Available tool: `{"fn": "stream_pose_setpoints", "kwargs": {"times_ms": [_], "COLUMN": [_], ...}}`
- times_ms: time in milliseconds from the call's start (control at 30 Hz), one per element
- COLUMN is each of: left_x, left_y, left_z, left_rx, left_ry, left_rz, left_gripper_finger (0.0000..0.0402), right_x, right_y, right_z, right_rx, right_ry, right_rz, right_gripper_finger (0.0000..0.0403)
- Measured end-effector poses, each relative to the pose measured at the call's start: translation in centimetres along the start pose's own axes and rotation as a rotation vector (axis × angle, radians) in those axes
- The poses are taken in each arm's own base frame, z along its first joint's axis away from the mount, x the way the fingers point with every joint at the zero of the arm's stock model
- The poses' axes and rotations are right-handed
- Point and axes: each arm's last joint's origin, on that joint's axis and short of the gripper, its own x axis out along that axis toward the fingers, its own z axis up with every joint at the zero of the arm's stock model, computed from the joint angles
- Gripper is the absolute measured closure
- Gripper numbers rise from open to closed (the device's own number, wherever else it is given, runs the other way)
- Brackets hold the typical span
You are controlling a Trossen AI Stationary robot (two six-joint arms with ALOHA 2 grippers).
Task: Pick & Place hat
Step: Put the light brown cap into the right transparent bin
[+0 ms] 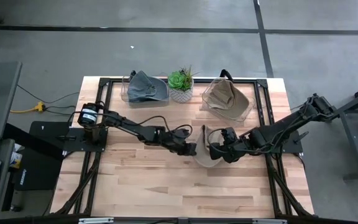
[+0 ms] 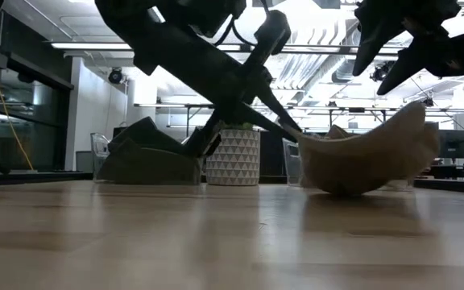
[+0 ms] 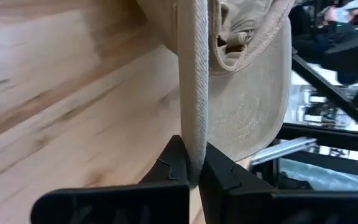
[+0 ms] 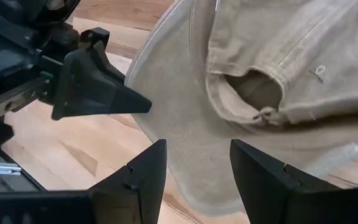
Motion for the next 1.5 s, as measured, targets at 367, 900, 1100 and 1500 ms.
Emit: {"fn": "stream_pose_setpoints", "kwargs": {"times_ms": [367, 900, 1100, 1500], "left_x": [0.0, 0.0, 0.0, -0.1], "left_y": [0.0, 0.0, 0.1, 0.3], "left_z": [0.0, 0.1, 0.1, 0.0], "left_rx": [0.015, 0.015, 0.017, 0.018], "left_ry": [-0.01, -0.026, -0.028, -0.002], "left_rz": [0.006, 0.013, 0.015, 0.037], "left_gripper_finger": [0.0342, 0.0219, 0.0219, 0.0218], "right_x": [0.0, 0.7, 4.7, 7.1], "right_y": [-0.2, 1.2, 1.0, 1.1], "right_z": [0.0, -4.6, -7.7, -9.4], "right_rx": [-0.013, -0.071, -0.124, 0.027], "right_ry": [-0.002, 0.126, 0.134, 0.178], "right_rz": [-0.02, 0.141, 0.093, 0.101], "right_gripper_finger": [0.0231, 0.0231, 0.0231, 0.0247]}}
